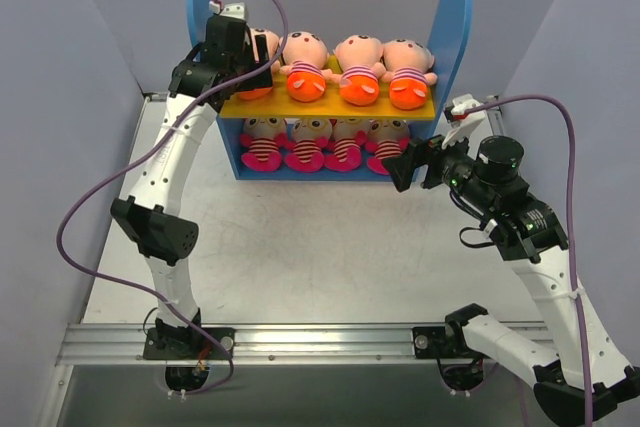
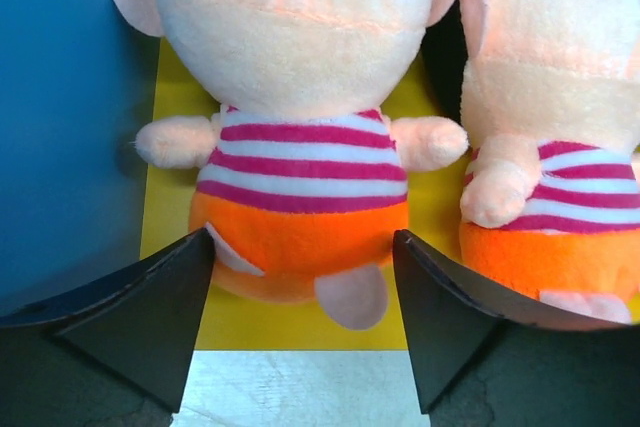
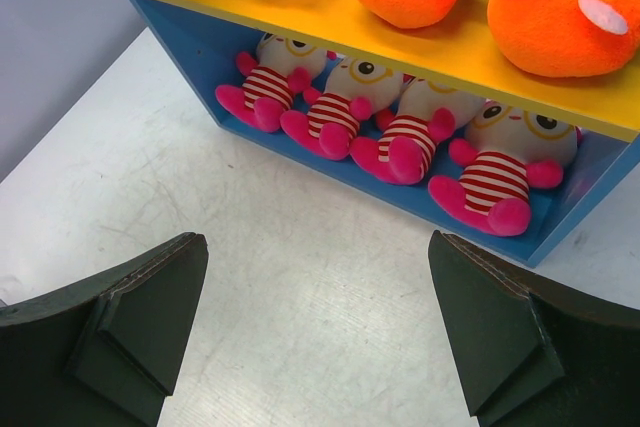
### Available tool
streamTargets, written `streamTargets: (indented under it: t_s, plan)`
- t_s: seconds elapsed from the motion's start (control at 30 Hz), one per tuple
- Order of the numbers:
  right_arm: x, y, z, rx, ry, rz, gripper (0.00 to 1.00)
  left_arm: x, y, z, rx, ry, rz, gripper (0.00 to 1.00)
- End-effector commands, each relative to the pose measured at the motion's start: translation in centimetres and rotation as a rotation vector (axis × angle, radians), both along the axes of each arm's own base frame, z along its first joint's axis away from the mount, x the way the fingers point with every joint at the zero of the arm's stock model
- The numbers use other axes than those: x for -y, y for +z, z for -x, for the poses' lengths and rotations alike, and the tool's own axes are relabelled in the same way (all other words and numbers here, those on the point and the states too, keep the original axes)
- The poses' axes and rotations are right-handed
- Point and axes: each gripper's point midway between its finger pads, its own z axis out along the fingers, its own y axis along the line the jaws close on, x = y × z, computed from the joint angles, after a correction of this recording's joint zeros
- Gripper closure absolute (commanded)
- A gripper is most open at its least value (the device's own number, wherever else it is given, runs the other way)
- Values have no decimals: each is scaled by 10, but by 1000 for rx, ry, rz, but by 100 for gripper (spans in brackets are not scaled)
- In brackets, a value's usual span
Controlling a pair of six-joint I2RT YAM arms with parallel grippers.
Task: Place and organize the stuffed toys onto the shelf
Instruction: Place the stuffed toy onto shelf, then adjust the position of the stuffed toy
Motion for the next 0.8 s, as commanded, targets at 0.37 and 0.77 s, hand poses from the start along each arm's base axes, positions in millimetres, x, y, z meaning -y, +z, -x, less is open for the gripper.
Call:
streamTargets:
  t_s: [0.37, 0.77]
  plan:
    - [-10, 26, -15, 35, -2, -85, 3, -14, 68, 40, 207, -16, 81, 16]
    - [-12, 19, -16, 20, -3, -99, 4, 5, 77, 24, 373, -59, -90, 26]
